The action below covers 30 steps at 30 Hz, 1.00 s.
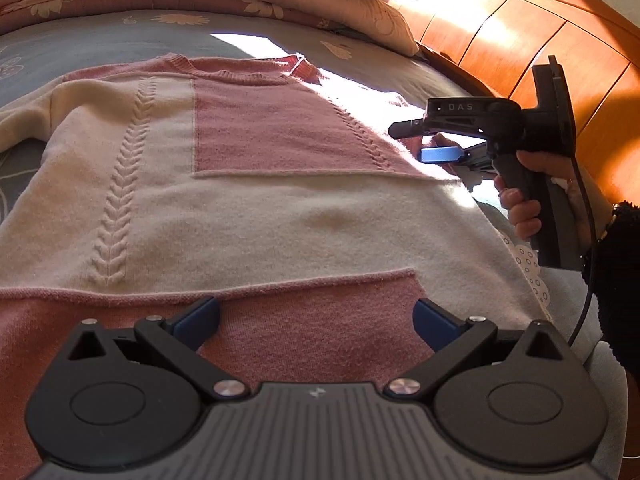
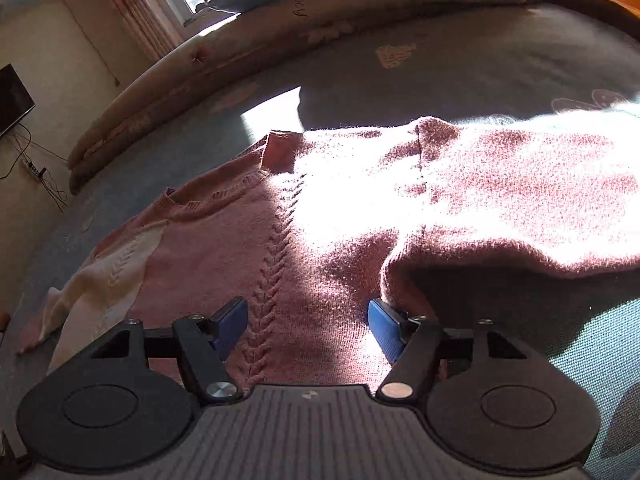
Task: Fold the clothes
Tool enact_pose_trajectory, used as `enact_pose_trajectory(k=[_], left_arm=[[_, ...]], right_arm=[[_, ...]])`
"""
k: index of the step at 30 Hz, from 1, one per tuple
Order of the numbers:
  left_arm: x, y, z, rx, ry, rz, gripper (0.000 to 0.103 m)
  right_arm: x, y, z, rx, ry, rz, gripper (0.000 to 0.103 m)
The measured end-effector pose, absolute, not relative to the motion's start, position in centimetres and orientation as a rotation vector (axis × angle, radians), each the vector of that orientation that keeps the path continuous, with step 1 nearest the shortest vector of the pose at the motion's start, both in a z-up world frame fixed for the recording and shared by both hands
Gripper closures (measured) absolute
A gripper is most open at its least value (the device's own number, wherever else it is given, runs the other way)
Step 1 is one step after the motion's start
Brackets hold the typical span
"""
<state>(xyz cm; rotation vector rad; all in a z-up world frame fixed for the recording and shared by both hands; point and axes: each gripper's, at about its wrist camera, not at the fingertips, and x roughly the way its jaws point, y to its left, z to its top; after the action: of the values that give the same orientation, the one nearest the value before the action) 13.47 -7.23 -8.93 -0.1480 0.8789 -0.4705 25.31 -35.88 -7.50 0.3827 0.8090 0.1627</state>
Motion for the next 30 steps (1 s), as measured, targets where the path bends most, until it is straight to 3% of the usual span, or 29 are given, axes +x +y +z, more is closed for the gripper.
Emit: enact_pose_trajectory(k=[2,5,9,14,20,26,30], left_arm=[[13.6,-6.7,-9.0,-0.192,0.88,-0.474,0.001],[13.8,-6.5,-9.0,-0.222,0.883,-0.47,0.001],[13.8,-6.8,-8.9,-0.206,0.887,-0.468,0.001],[13.5,-7.4,-8.9,-0.156,0.882,-0.46,0.001],[13.3,-8.2,-8.9,-0.103,0.877,-0.437,0.001],[13.4,-8.6,-8.9,-0.073,0.89,-0.424,0.001],[13.4,-8.1,-8.9,-0.103,0.886,-0.435,0.001]], right_arm=[[24.4,-36.7,-6.6,0.376,0.817,0.126,0.039],[21.6,-37.0,-5.0,0.354,0.815,0.167,0.027],[16.5,-36.4,-4.8,0.466,0.869,0.322,0.022],[10.2,-36.0,-7.7,0.611,0.948,0.343,0.022],[3.2,-38.3,-8.8,0.77,0.911,0.251,0.022],[2.5,-36.4,-7.0,0.716,0.903,0.292,0.011],[2.3,-35.0,-7.9,0.665,0.974,0.271,0.011]])
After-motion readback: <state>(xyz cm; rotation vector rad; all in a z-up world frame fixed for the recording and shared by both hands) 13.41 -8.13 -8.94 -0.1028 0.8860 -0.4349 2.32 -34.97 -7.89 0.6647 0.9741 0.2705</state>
